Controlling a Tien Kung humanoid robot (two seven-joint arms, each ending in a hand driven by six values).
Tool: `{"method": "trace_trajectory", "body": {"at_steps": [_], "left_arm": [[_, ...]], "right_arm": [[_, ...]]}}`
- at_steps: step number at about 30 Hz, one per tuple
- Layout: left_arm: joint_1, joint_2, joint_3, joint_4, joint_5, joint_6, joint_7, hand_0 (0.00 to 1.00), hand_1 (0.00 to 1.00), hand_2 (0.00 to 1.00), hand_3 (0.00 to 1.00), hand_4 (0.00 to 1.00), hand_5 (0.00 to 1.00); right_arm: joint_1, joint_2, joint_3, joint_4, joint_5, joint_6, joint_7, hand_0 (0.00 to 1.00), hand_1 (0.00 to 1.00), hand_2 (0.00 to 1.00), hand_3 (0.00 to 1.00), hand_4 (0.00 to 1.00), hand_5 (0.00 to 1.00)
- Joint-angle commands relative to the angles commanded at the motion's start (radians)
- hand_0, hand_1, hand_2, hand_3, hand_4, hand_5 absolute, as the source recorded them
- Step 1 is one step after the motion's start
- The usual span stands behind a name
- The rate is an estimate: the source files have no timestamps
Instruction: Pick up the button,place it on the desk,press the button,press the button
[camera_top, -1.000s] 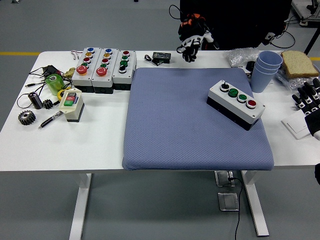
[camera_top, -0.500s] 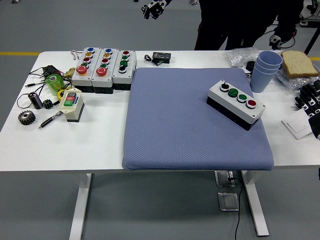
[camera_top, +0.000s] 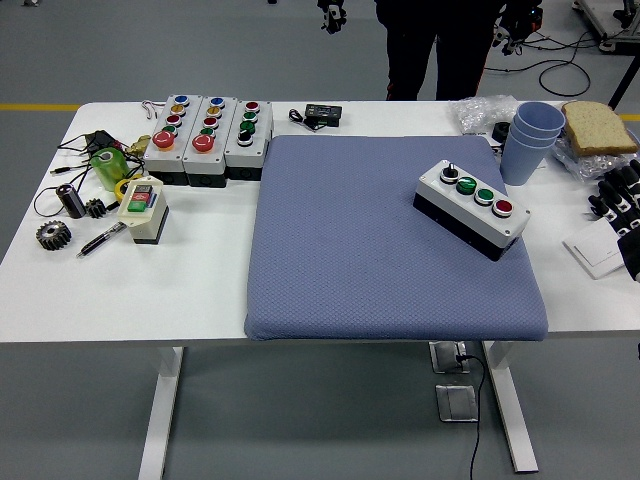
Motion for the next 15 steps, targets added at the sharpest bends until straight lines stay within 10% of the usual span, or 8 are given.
{"method": "trace_trajectory", "body": {"at_steps": [15], "left_arm": [[-0.001, -0.002, 0.003, 0.0, -0.006, 0.001, -0.001, 0.63, 0.665, 0.684, 0.602, 0.344, 0.648]], "right_arm": [[0.003, 0.001, 0.001, 0.025, -0.061, -0.001, -0.007, 0.715, 0.676, 0.749, 0.792, 0.915, 0.221]]}}
